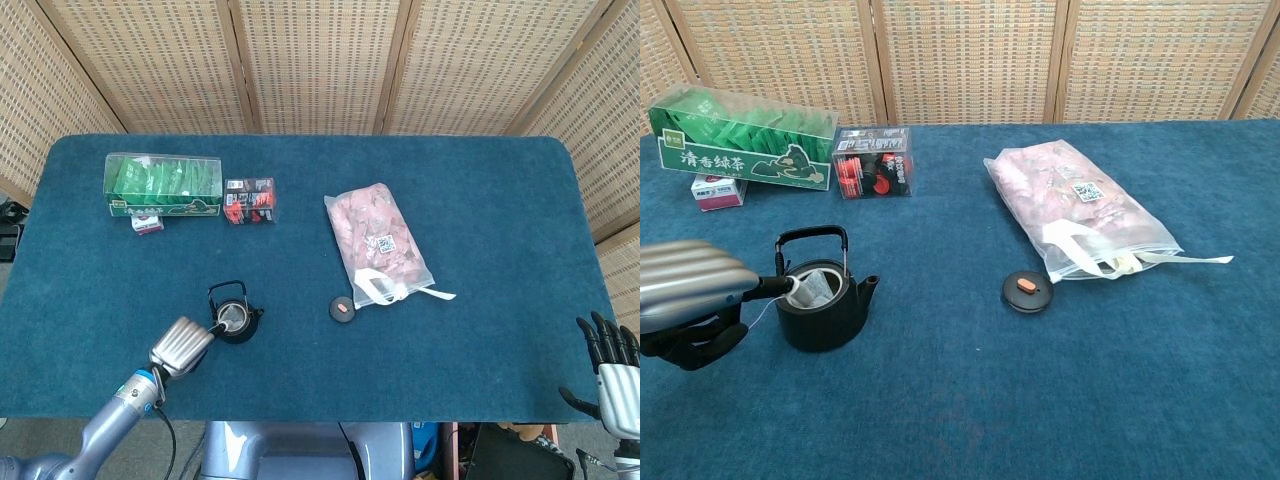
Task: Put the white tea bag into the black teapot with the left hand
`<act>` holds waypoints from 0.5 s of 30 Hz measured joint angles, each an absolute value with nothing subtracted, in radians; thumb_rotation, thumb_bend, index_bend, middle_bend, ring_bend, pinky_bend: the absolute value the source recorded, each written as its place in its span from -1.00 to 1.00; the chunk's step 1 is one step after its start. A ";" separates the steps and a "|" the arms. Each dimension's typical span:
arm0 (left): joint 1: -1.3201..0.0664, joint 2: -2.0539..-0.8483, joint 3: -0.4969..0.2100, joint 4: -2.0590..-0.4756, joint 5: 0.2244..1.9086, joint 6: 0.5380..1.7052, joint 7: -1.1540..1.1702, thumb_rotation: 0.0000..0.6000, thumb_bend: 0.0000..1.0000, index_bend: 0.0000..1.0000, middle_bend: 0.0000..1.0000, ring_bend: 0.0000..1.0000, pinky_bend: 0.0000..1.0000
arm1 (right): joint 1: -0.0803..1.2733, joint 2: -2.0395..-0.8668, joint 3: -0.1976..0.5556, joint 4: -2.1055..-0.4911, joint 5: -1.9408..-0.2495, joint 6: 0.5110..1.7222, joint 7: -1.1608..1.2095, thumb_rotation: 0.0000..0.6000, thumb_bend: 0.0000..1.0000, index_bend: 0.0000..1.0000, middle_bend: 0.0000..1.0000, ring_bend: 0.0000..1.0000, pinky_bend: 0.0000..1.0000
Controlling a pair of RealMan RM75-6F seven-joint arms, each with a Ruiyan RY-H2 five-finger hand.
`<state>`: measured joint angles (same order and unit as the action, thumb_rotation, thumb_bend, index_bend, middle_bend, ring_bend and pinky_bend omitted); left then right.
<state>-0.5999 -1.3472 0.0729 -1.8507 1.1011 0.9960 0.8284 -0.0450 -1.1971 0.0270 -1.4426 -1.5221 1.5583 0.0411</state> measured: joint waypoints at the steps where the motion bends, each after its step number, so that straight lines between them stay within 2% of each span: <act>1: -0.603 -1.350 0.071 -1.848 1.092 0.995 0.830 1.00 0.35 -0.72 0.83 0.64 0.44 | -0.045 -1.197 0.027 -1.443 -1.522 1.559 0.041 1.00 -0.72 -0.94 -0.88 -1.00 -1.00; 6: -0.608 -1.353 0.062 -1.847 1.092 1.007 0.813 1.00 0.35 -0.73 0.79 0.63 0.44 | -0.049 -1.196 0.028 -1.443 -1.521 1.563 0.041 1.00 -0.72 -0.94 -0.88 -1.00 -1.00; 15: -0.569 -1.307 0.073 -1.879 1.237 1.089 0.710 1.00 0.36 -0.77 0.60 0.48 0.38 | -0.042 -1.197 0.029 -1.444 -1.529 1.561 0.040 1.00 -0.72 -0.94 -0.88 -1.00 -1.00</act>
